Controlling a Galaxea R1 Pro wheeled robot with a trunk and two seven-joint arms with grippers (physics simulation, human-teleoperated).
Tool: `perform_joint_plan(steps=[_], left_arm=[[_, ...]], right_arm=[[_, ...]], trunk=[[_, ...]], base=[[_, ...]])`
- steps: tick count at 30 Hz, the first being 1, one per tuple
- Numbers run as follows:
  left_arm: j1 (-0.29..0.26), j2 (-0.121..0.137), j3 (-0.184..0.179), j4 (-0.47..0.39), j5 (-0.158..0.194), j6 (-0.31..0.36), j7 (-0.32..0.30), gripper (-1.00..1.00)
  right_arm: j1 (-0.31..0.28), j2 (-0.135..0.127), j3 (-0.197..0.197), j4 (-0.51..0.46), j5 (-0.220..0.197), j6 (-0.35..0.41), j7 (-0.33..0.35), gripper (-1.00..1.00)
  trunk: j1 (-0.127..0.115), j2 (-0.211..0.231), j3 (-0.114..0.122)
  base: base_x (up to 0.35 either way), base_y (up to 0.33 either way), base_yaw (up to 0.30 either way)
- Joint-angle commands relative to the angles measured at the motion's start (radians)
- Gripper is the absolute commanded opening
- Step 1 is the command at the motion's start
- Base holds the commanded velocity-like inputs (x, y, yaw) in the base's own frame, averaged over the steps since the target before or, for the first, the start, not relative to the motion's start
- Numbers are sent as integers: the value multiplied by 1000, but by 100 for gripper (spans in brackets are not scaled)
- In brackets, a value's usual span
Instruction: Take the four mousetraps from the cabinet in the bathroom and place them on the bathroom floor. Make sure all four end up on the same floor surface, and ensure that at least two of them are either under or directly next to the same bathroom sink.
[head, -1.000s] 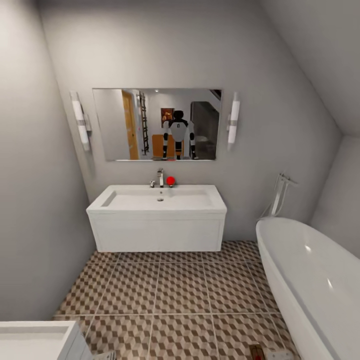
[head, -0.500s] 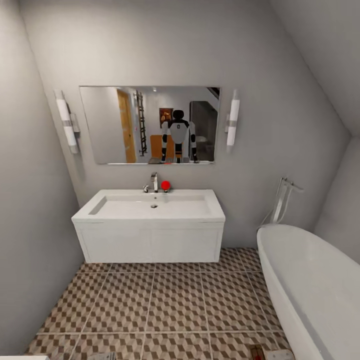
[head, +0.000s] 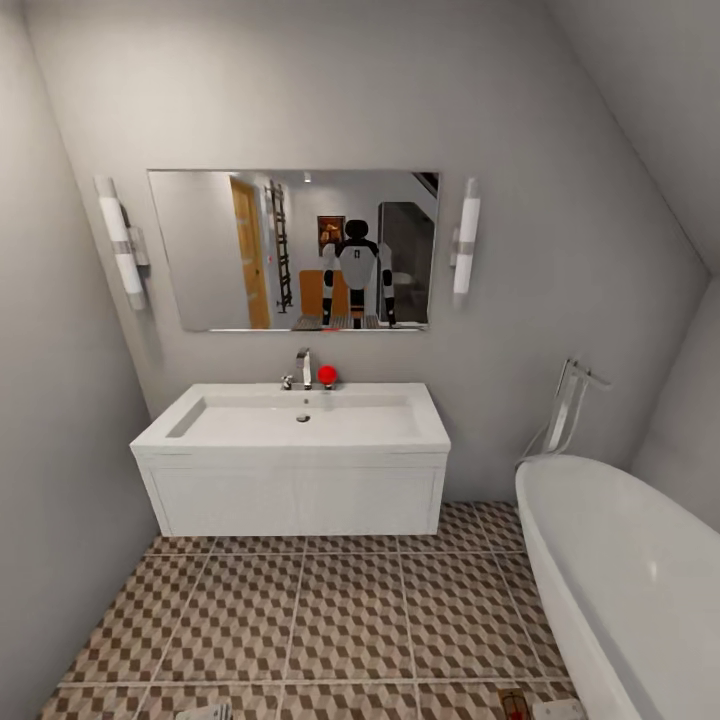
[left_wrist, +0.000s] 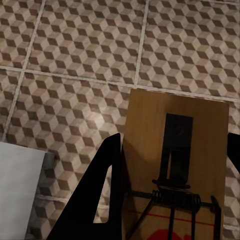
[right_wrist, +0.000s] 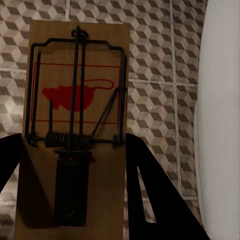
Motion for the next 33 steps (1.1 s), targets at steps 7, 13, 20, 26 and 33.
perform_joint_plan(steps=[7, 13, 20, 26, 33], left_arm=[[-1, -1, -8, 3, 2, -5, 4, -100], [-1, -1, -8, 3, 2, -5, 3, -100], [-1, -1, -8, 3, 2, -4, 3, -100], [-1, -1, -8, 3, 2, -5, 3, -100], [-1, -1, -8, 3, 2, -5, 3, -100]], right_arm=[[-1, 0, 9, 4, -13, -7, 3, -100], [-1, 1, 9, 4, -11, -7, 3, -100], [-1, 1, 10, 4, -11, -7, 3, -100], [-1, 1, 10, 4, -11, -7, 3, -100], [-1, 1, 9, 4, -11, -7, 3, -100]], trunk=[[0, -1, 0], [0, -1, 0], [0, -1, 0], [0, -1, 0], [0, -1, 0]], base=[[117, 0, 0], [300, 0, 0], [324, 0, 0], [326, 6, 0], [327, 78, 0]])
